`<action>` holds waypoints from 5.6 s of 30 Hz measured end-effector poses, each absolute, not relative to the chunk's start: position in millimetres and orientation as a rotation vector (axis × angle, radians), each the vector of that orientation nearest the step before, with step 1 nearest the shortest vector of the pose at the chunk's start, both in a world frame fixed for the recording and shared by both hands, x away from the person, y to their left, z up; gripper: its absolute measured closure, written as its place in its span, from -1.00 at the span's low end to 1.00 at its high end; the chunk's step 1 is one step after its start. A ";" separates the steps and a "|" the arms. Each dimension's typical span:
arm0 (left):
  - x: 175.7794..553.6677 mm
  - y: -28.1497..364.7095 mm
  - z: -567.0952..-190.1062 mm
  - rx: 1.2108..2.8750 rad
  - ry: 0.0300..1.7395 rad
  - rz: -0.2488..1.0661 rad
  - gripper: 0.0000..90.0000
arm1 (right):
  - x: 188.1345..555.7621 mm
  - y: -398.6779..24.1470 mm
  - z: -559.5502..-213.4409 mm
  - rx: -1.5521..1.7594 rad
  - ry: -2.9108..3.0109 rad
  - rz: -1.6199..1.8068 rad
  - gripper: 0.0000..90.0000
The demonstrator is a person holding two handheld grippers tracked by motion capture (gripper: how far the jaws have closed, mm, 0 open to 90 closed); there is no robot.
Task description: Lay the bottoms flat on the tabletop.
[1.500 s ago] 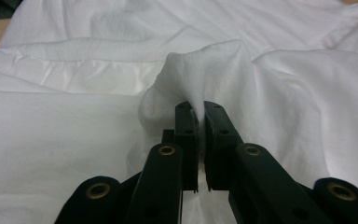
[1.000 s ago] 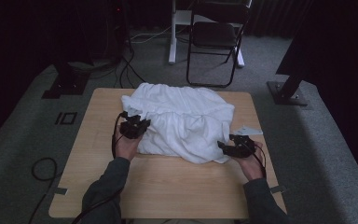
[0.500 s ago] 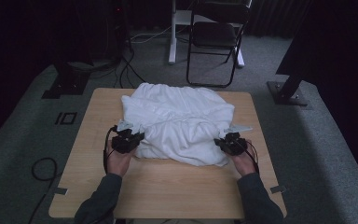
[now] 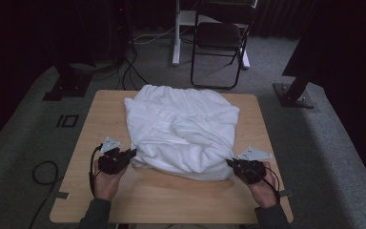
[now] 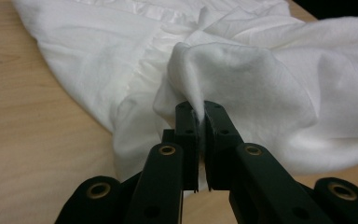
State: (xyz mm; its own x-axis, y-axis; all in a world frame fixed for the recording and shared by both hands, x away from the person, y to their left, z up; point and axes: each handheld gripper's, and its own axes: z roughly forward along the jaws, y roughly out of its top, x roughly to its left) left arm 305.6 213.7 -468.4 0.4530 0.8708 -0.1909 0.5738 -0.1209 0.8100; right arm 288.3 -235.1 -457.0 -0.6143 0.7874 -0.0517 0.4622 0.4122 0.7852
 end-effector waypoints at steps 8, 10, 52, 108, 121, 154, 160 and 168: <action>273.4 218.4 -488.9 1.866 1.249 0.360 0.89 | 251.3 -240.9 -474.0 1.074 2.317 1.027 0.90; 269.6 217.6 -495.1 1.885 1.261 0.341 0.87 | 248.0 -240.9 -482.0 1.088 2.338 1.021 0.89; 367.7 110.2 -532.8 2.130 1.234 0.443 0.55 | 429.2 -139.7 -530.3 1.307 2.386 1.003 -0.04; 361.7 117.1 -541.7 2.040 1.211 0.468 0.70 | 374.8 -251.2 -535.5 1.541 2.080 0.837 0.81; 361.8 117.8 -541.8 2.035 1.214 0.460 0.70 | 368.5 -284.3 -535.7 1.624 1.993 0.820 0.77; 361.4 117.5 -541.8 2.037 1.211 0.466 0.70 | 324.1 -326.2 -535.0 1.675 1.933 0.750 0.76; 361.4 117.5 -541.8 2.037 1.211 0.466 0.70 | 317.8 -330.3 -534.1 1.664 1.946 0.736 0.76; 361.4 117.4 -541.8 2.037 1.211 0.466 0.70 | 308.5 -334.7 -533.3 1.654 1.953 0.720 0.76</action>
State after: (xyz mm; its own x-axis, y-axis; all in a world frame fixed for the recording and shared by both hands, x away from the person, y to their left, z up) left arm 361.4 117.4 -541.8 0.4952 0.8674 -0.0487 0.6111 -0.3079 0.7292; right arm 308.5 -334.7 -533.3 -0.1561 0.9875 -0.0231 0.7360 0.1319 0.6640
